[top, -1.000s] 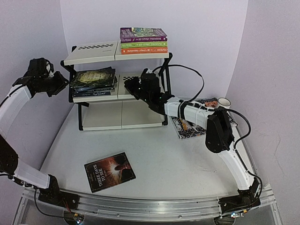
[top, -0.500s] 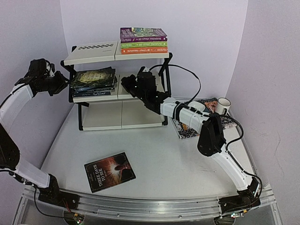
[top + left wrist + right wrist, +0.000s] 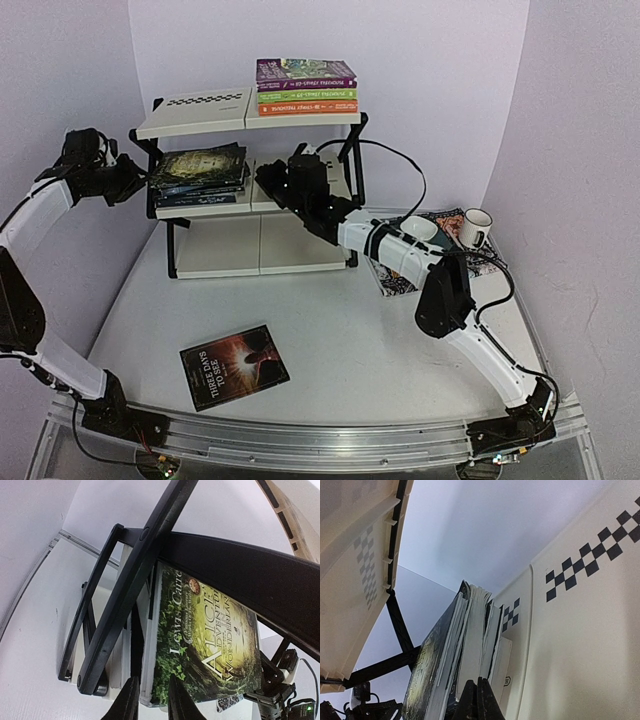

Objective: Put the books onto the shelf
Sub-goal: Adjust the shelf at the center of the board.

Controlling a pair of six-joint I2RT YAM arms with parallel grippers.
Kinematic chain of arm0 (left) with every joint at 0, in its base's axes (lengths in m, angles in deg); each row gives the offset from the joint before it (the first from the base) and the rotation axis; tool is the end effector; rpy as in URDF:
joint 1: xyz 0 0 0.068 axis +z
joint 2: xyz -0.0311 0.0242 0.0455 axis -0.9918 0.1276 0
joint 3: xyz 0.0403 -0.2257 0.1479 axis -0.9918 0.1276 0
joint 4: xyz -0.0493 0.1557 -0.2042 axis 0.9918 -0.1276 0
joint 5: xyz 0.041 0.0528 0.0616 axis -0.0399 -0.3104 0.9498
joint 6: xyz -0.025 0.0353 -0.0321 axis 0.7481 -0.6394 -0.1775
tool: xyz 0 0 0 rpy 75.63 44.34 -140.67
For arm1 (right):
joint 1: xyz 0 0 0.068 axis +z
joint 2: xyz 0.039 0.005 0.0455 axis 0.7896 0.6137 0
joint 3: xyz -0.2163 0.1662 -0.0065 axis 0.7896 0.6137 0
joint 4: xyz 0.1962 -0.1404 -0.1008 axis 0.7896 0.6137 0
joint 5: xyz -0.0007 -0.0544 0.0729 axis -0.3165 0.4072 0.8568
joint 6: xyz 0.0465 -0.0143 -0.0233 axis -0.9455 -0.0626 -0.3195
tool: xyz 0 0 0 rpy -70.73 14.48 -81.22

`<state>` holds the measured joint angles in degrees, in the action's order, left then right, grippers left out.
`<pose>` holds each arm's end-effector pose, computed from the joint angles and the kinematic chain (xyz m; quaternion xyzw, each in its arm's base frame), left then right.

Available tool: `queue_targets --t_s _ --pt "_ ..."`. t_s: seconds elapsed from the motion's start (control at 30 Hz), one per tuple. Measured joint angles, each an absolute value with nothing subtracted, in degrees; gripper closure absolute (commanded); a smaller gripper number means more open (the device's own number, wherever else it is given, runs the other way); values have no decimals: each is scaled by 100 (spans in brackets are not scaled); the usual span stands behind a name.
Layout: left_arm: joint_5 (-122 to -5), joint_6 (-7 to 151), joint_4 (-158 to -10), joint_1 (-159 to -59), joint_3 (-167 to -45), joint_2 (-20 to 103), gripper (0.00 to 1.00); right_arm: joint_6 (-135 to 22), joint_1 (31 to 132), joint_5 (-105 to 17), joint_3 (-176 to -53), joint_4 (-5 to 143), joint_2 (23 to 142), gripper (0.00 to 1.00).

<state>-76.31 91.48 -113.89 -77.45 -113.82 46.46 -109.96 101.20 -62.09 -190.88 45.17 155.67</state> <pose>0.3163 0.0162 0.3812 -0.1781 0.8305 -0.2662 0.4557 0.4025 0.4539 0.3184 0.1306 0.5532 0.6415 0.5151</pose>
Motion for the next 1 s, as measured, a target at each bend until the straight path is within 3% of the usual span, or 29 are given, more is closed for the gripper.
queue_targets --t_s 0.53,0.73,0.87,1.0 --pt "-7756 9378 -11203 -7070 -11006 4674 85 -11068 10232 -6165 -19105 4661 15615 100" --pt "-7640 9537 -11188 -7007 -11004 4935 90 -10775 10321 -6246 -18594 4264 15475 100" --pt "-7659 9644 -11190 -7007 -11022 5291 100 -10548 10324 -6338 -18185 4063 15281 100" --pt "-7972 9771 -11186 -6989 -11111 5809 100 -10424 10280 -6493 -17538 3844 14929 100"
